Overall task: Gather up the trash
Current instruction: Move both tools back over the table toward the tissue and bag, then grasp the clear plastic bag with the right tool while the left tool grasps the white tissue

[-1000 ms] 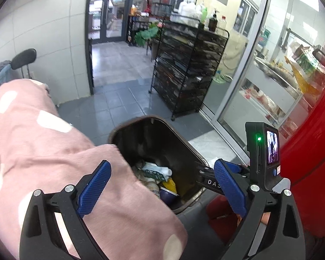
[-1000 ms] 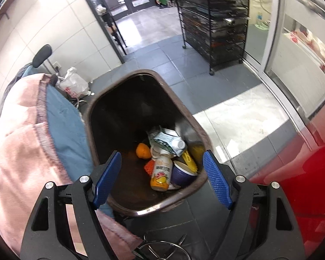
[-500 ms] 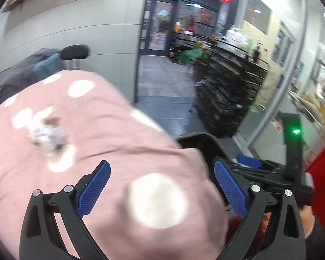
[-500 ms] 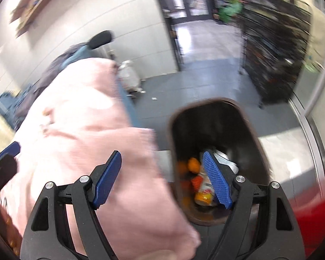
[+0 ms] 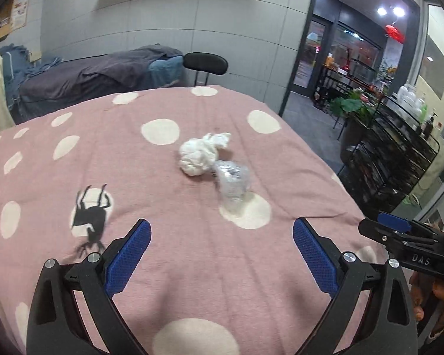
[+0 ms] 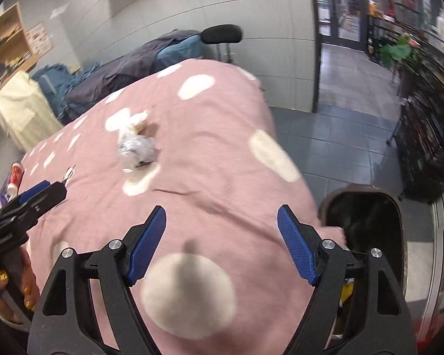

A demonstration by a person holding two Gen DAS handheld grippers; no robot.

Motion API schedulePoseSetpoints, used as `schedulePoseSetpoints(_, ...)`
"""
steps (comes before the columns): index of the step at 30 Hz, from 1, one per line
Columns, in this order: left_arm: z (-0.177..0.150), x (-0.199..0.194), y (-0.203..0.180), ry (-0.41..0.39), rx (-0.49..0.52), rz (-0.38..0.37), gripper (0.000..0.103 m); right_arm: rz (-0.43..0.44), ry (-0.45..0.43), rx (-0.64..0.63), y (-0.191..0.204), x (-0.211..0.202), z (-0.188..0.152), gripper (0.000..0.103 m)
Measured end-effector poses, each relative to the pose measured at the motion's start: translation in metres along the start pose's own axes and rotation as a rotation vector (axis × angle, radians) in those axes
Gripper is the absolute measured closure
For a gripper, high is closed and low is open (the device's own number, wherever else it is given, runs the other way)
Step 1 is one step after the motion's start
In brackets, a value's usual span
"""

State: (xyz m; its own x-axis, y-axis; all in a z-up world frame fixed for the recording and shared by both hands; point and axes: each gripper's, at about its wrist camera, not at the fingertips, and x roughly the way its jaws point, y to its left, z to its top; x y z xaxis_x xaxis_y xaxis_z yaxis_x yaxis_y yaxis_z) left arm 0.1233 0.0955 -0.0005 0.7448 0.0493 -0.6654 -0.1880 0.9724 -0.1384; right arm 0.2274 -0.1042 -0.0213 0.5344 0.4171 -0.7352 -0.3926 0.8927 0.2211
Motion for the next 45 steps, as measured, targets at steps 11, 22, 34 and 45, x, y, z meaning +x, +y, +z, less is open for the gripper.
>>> schedulePoseSetpoints(11,-0.001,0.0,0.059,0.017,-0.082,0.085,0.008,0.077,0.142,-0.254,0.105,0.057,0.028,0.026)
schedulePoseSetpoints(22,0.003,0.013,0.076,0.042,-0.092,0.081,0.008,0.012,0.276,-0.375,0.154,0.139,0.062,0.041)
schedulePoseSetpoints(34,0.013,0.037,0.074,0.09,-0.048,0.066,0.008,0.069,0.204,-0.225,0.118,0.121,0.071,0.074)
schedulePoseSetpoints(45,0.039,0.081,0.044,0.16,0.059,0.015,0.008,0.05,0.094,-0.157,0.089,0.068,0.058,0.074)
